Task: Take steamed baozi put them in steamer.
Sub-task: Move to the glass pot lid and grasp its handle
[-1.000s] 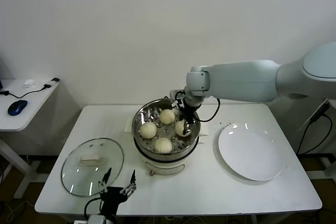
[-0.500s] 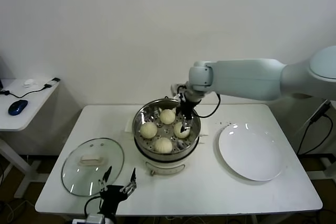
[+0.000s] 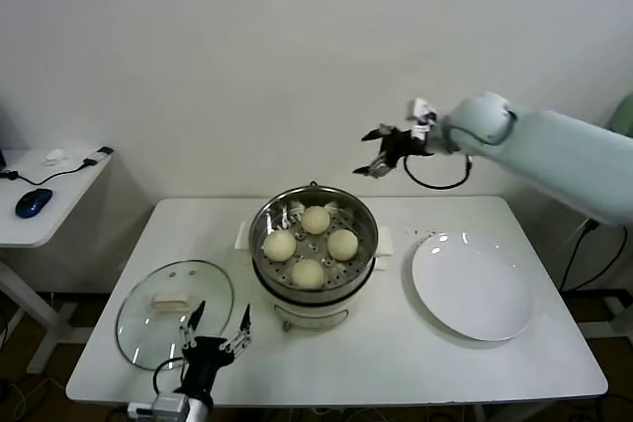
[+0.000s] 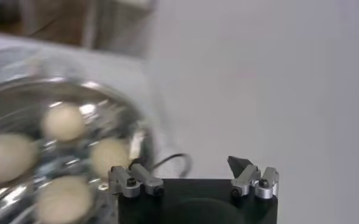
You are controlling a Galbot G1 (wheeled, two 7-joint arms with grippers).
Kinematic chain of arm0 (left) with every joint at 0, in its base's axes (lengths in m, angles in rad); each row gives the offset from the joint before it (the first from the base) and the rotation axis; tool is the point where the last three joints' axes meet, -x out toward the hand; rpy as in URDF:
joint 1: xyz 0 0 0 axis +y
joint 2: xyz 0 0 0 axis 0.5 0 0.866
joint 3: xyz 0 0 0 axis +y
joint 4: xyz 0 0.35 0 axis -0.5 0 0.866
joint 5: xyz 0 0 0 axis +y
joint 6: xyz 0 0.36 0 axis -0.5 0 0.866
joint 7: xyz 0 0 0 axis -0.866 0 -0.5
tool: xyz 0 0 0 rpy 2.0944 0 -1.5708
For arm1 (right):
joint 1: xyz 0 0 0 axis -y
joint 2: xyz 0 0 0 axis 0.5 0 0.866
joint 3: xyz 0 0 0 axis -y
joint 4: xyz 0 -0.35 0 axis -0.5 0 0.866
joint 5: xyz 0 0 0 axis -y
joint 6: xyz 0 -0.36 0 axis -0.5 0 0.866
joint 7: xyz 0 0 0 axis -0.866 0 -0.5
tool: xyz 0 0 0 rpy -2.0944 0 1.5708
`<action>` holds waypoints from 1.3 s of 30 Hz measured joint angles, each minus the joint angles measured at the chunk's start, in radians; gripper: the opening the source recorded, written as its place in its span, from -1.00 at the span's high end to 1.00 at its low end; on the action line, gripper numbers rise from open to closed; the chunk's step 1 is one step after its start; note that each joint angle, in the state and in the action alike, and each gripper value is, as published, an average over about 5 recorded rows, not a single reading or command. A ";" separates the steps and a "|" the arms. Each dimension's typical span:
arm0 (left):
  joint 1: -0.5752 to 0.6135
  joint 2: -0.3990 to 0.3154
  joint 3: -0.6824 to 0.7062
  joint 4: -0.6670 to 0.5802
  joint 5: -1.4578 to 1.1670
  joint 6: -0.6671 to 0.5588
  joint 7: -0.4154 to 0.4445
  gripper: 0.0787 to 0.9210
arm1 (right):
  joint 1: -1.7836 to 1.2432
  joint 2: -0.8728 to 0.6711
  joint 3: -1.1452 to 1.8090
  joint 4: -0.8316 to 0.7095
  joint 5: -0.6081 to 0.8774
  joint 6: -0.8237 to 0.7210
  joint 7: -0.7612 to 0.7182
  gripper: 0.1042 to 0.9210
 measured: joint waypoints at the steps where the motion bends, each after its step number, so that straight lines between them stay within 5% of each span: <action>1: -0.005 0.002 -0.004 0.001 -0.001 -0.004 0.004 -0.77 | -0.065 -0.027 0.067 0.014 -0.011 0.006 0.024 -0.76; 9: -0.041 0.019 -0.030 0.019 0.013 -0.033 0.004 -0.77 | -0.597 -0.095 0.601 0.121 -0.121 0.114 0.160 -0.76; 21: -0.066 0.065 -0.058 0.051 0.194 -0.085 -0.080 -0.77 | -1.351 0.125 1.333 0.127 -0.261 0.368 0.246 -0.76; 39: -0.088 0.170 -0.089 0.280 0.891 -0.071 -0.348 -0.77 | -1.763 0.447 1.608 0.117 -0.425 0.521 0.339 -0.76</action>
